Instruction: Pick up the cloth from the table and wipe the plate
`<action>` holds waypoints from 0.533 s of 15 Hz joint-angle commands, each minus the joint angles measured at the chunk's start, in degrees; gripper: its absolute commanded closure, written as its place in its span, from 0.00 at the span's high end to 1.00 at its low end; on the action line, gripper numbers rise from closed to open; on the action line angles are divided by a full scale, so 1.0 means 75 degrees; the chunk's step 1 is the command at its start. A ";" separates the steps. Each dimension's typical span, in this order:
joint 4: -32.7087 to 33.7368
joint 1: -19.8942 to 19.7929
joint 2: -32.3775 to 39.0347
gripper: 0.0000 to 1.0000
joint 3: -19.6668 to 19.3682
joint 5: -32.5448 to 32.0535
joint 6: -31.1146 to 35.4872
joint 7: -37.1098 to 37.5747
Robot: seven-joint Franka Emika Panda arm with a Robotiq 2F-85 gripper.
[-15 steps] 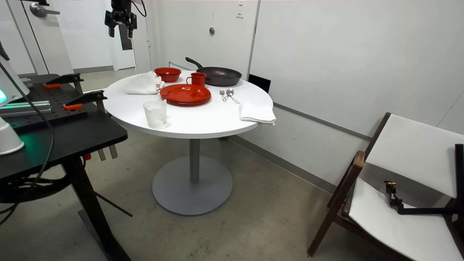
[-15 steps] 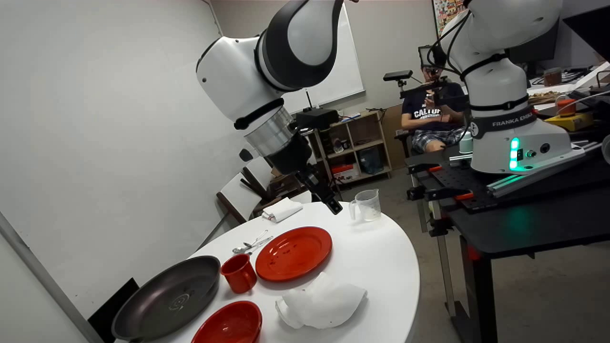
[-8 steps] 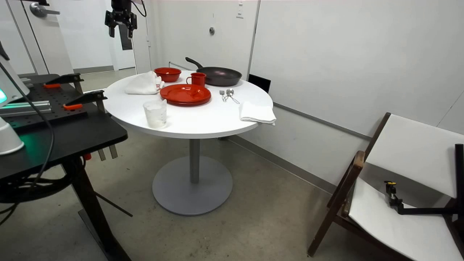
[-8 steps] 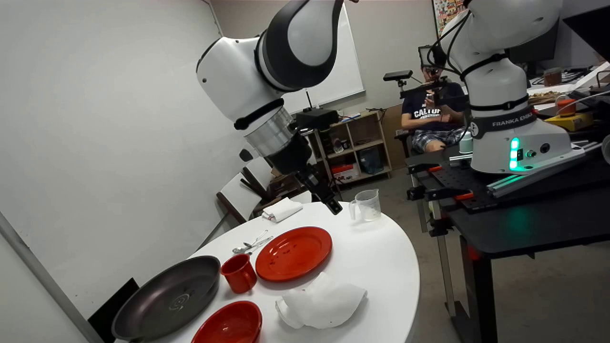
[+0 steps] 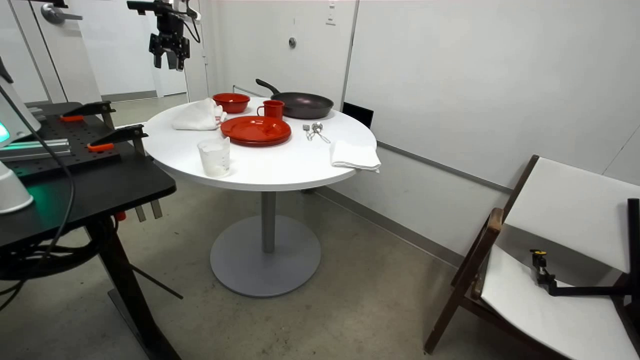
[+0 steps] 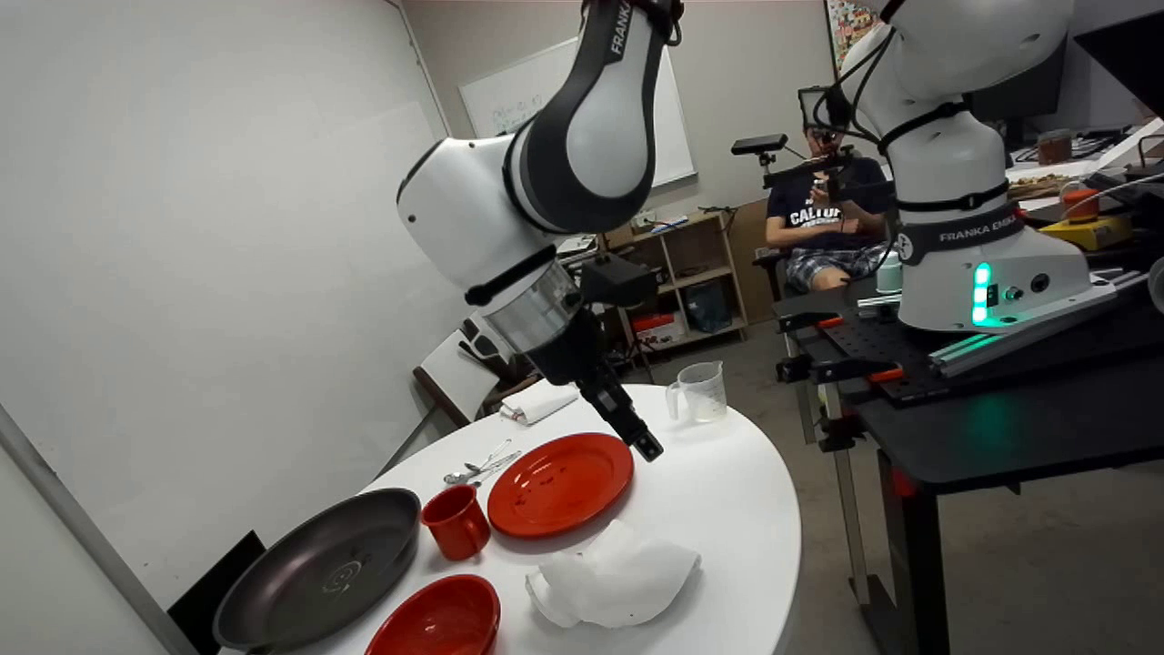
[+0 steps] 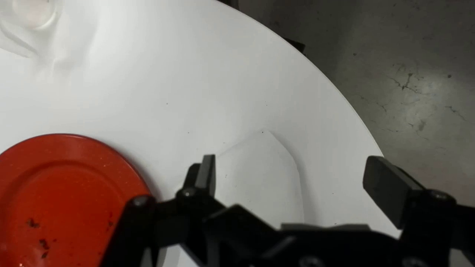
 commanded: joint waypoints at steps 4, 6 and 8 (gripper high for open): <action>0.1099 0.0648 0.1534 1.00 -0.0442 0.0030 0.0112 0.1353; 0.1496 0.0799 0.1919 1.00 -0.0534 0.0051 0.0074 0.1573; 0.1856 0.0930 0.2276 1.00 -0.0645 0.0012 0.0147 0.1717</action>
